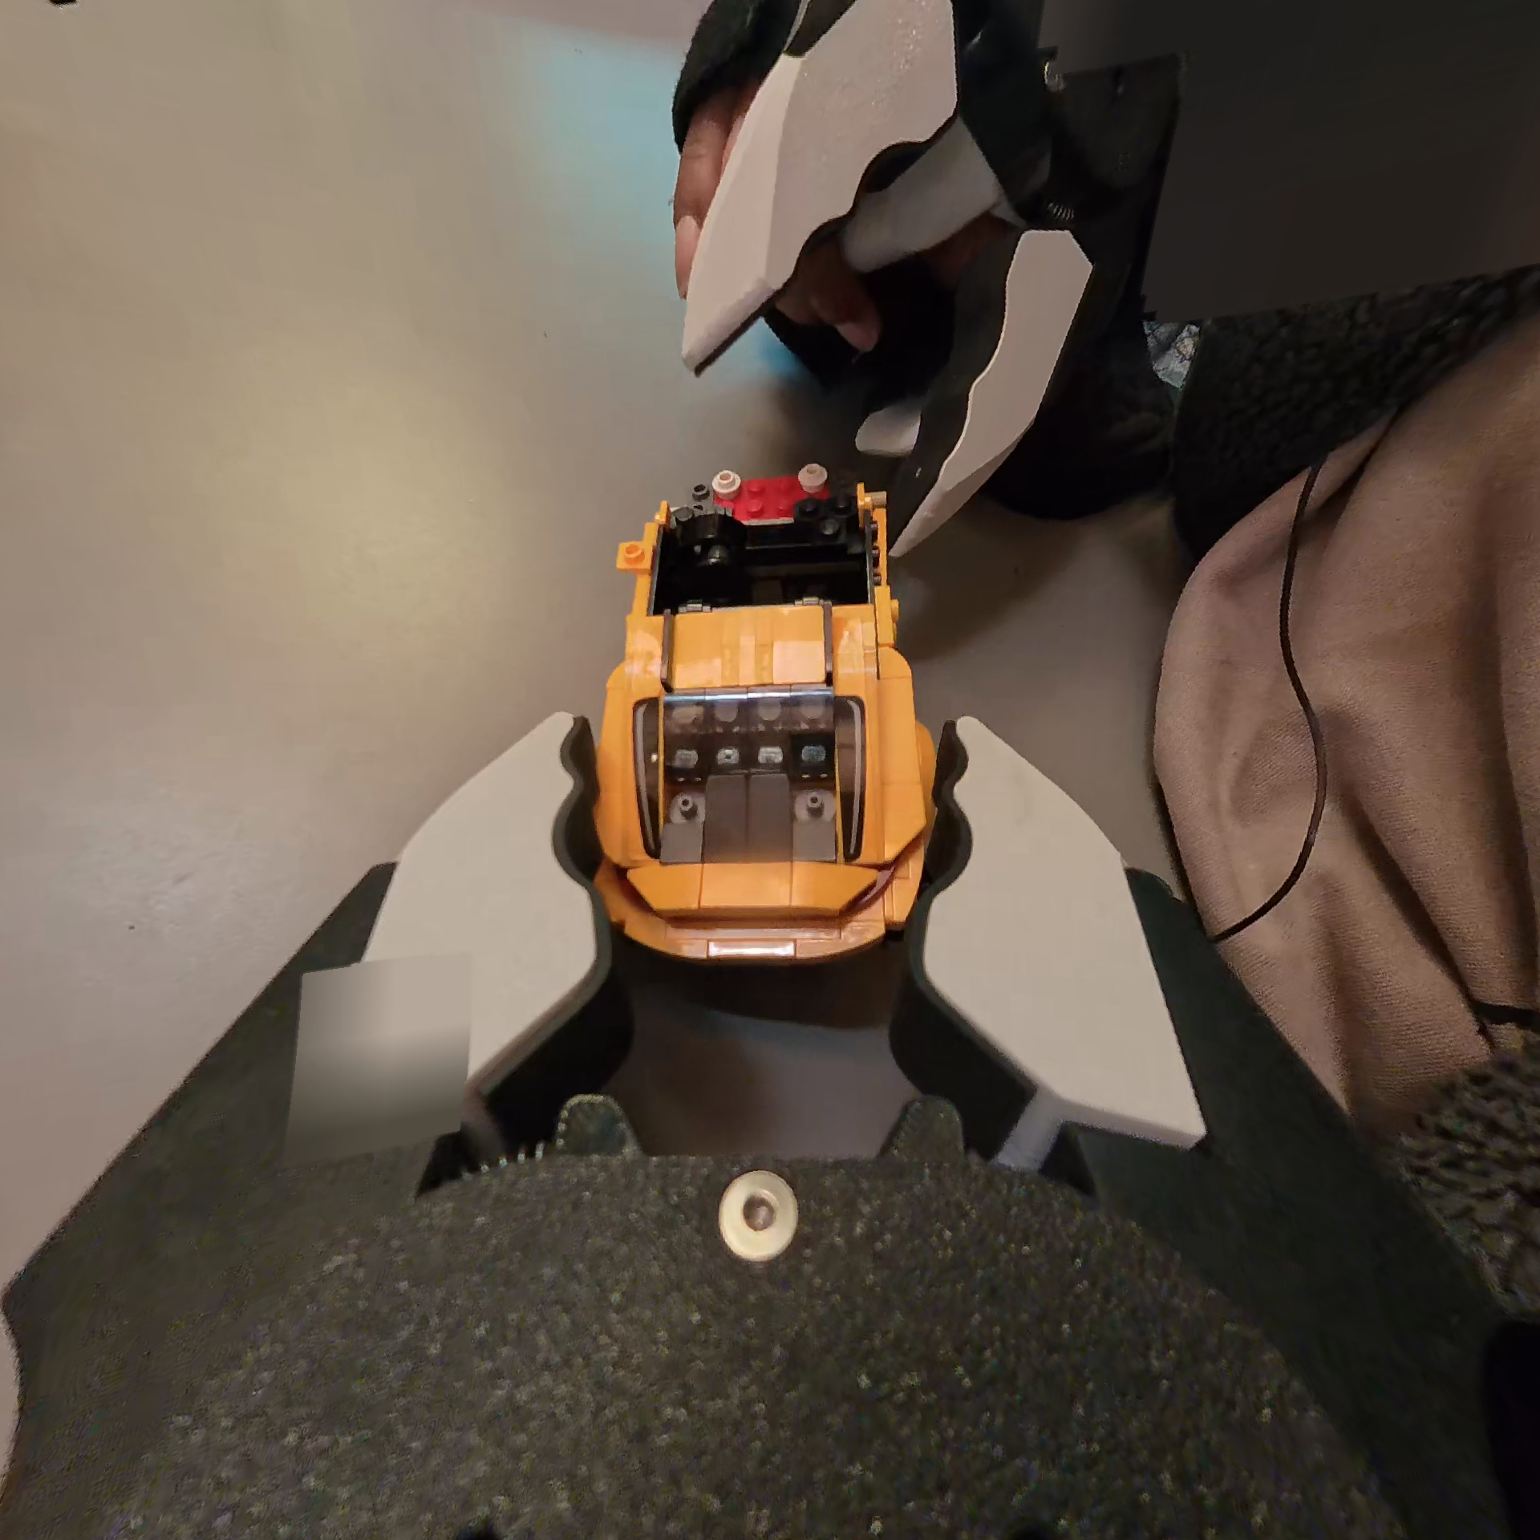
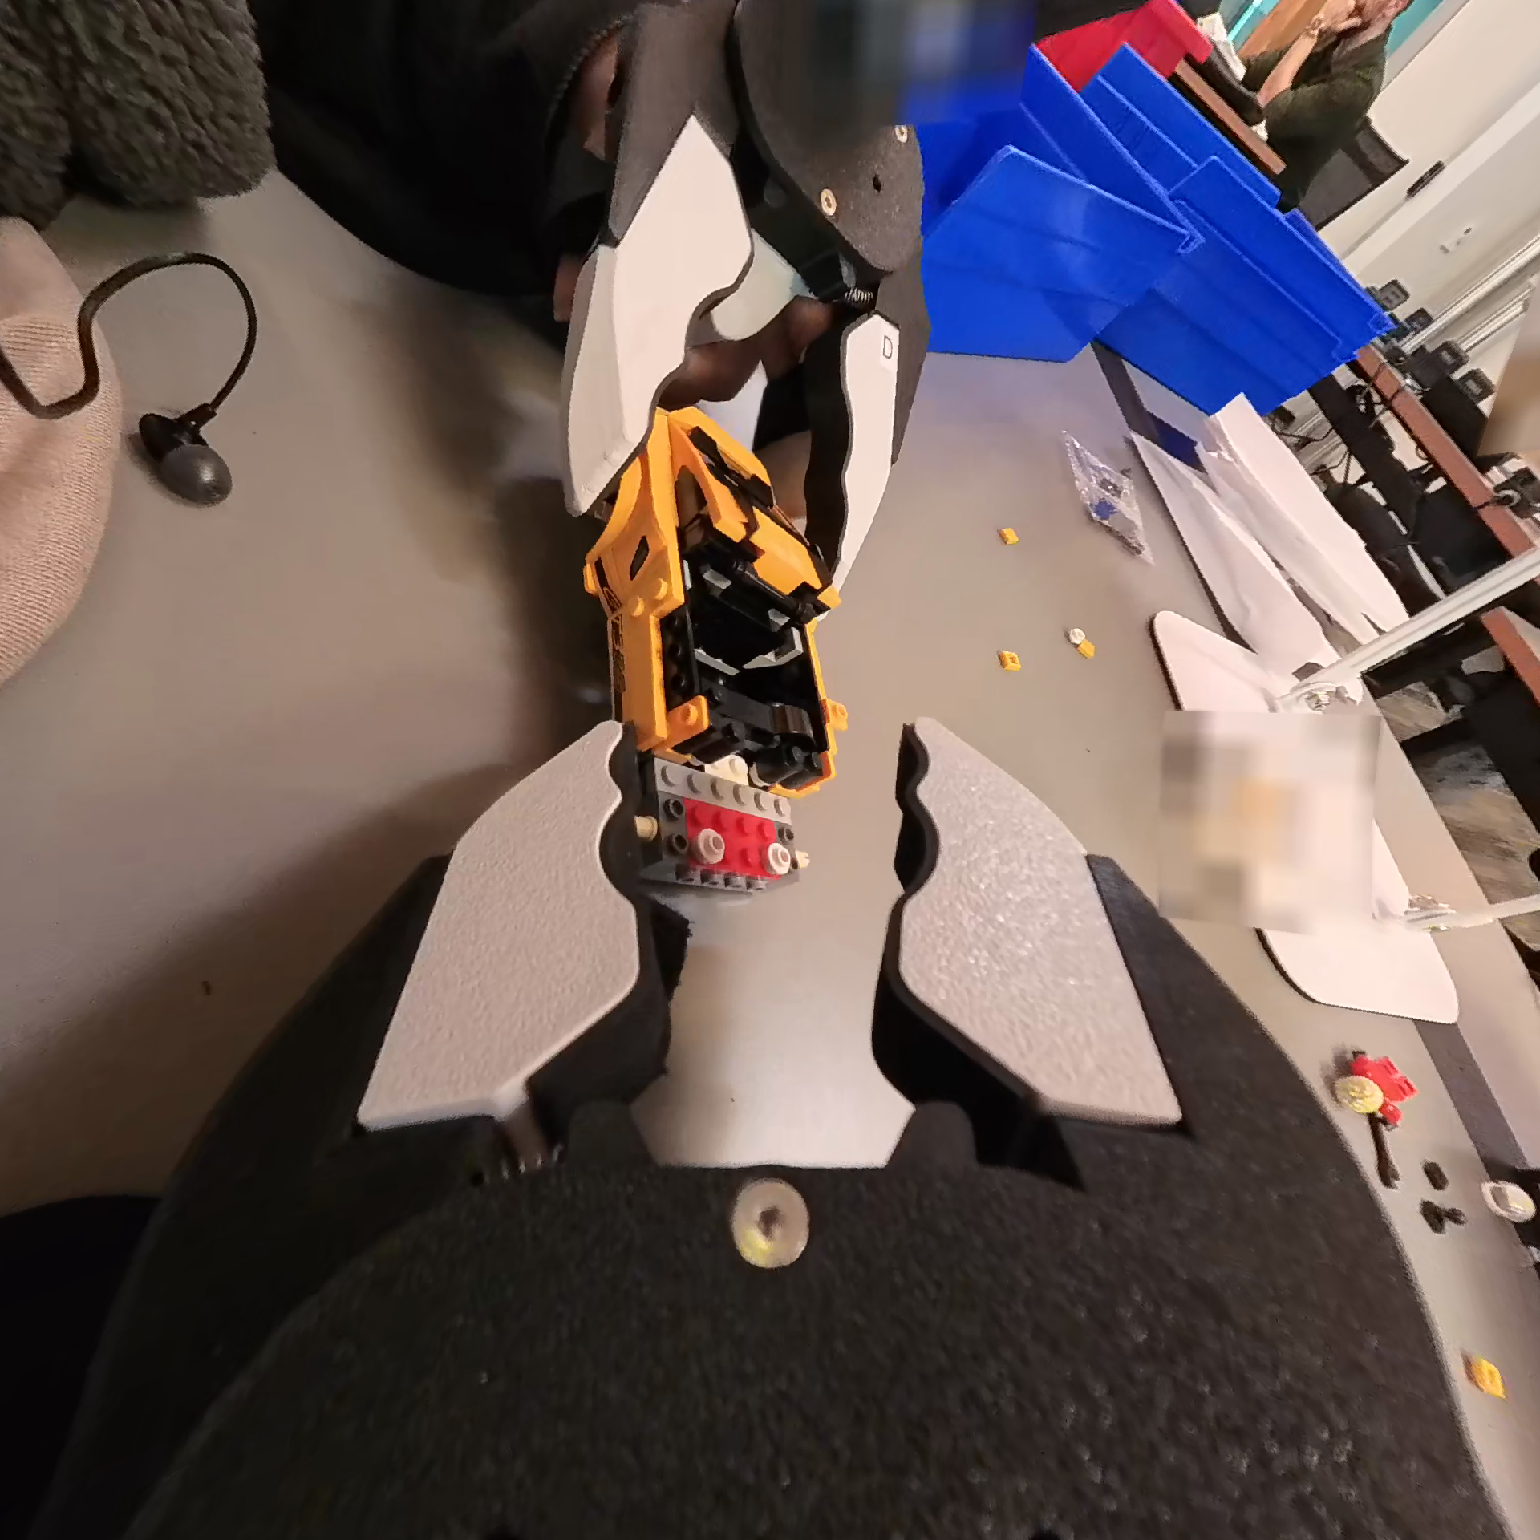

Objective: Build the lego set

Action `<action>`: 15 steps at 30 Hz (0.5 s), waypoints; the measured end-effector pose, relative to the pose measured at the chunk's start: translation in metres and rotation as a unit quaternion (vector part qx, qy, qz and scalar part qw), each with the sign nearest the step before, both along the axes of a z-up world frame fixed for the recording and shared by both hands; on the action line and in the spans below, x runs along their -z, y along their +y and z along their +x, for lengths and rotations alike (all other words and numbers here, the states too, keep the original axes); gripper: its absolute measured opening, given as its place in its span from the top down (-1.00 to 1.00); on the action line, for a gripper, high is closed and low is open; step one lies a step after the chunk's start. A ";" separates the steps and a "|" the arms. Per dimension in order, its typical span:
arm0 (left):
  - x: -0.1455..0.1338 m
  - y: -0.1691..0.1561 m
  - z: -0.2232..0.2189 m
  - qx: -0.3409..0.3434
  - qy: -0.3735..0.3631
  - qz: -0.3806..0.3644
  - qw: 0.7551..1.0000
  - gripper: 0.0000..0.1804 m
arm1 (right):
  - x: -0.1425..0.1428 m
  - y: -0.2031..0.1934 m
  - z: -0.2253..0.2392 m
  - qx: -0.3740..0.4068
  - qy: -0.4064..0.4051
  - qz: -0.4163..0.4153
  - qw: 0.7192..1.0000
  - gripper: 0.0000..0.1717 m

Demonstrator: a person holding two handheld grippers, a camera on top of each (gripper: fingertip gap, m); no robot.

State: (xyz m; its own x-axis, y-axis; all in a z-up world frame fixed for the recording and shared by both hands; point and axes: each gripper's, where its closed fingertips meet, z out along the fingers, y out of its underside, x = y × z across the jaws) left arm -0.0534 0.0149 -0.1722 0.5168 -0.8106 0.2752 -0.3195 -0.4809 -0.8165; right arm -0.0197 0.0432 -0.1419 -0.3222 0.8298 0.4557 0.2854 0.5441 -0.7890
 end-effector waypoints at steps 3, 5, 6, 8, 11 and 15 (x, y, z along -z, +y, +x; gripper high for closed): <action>0.000 -0.001 0.000 0.003 0.008 0.009 1.000 0.13 | 0.001 0.001 0.001 -0.001 0.001 -0.002 1.000 0.31; 0.002 -0.001 0.001 0.006 0.017 0.017 1.000 0.13 | 0.007 -0.003 0.002 -0.010 -0.011 -0.005 1.000 0.35; 0.002 -0.001 0.001 0.007 0.020 0.023 1.000 0.13 | 0.011 -0.006 0.004 -0.018 -0.021 -0.006 1.000 0.39; 0.004 0.000 0.000 0.007 0.039 0.046 0.998 0.14 | 0.015 -0.012 0.007 -0.030 -0.032 -0.012 0.999 0.48; 0.011 0.003 -0.003 0.016 0.099 0.111 0.989 0.14 | 0.015 -0.016 0.010 -0.048 -0.041 -0.048 0.997 0.55; 0.013 0.003 -0.003 0.029 0.129 0.155 0.979 0.14 | 0.018 -0.011 0.012 -0.045 -0.058 -0.096 0.993 0.60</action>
